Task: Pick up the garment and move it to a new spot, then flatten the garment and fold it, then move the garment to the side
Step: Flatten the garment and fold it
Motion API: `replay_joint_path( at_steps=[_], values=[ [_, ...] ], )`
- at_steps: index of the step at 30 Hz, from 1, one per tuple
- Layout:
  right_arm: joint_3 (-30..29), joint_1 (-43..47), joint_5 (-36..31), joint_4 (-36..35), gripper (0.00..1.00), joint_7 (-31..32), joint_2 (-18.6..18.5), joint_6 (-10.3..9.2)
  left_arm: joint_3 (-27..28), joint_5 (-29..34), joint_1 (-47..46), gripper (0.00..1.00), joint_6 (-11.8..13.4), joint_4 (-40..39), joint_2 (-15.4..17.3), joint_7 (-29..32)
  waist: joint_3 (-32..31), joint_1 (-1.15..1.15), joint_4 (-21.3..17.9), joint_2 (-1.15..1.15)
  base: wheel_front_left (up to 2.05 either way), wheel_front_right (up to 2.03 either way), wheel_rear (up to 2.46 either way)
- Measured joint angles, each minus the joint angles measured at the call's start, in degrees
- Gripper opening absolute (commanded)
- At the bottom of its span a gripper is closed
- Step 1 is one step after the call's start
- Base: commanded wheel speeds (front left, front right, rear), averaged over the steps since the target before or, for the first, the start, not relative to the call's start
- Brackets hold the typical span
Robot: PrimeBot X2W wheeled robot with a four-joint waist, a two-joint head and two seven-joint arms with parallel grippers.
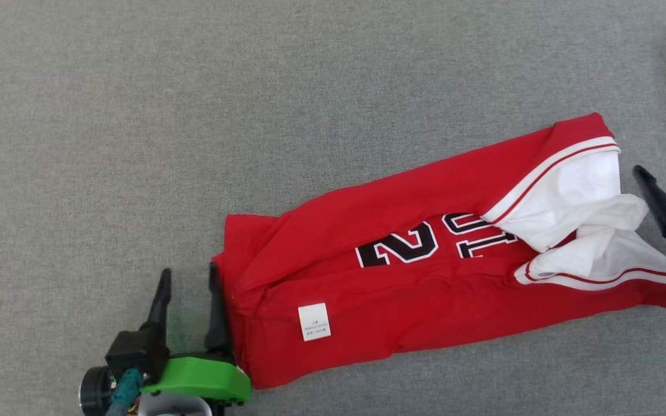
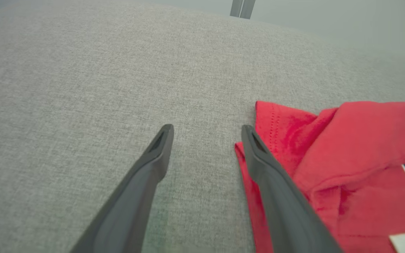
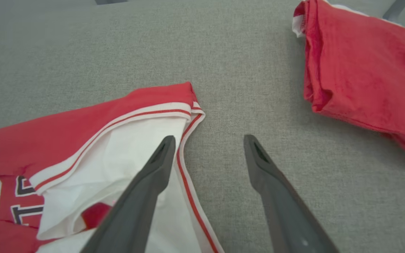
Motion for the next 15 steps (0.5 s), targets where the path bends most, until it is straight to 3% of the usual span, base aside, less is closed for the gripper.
replay_joint_path(
  at_steps=[6, 15],
  values=[
    [3.43, -3.49, -4.12, 7.62, 1.00, 5.22, 1.80, 0.00, 1.10, 4.87, 0.12, 1.00, -1.57, -2.33, -3.81, -0.68, 1.15, 0.00, 2.27, 0.00, 0.00, 0.00, 0.00],
    [4.98, 3.37, 6.09, 5.91, 1.00, 8.96, -0.27, -0.02, 6.64, 7.55, 6.40, 1.00, -4.59, -4.83, -6.02, -0.73, -1.16, 0.00, 5.00, 0.00, 0.00, 0.00, 0.00]
  ],
)
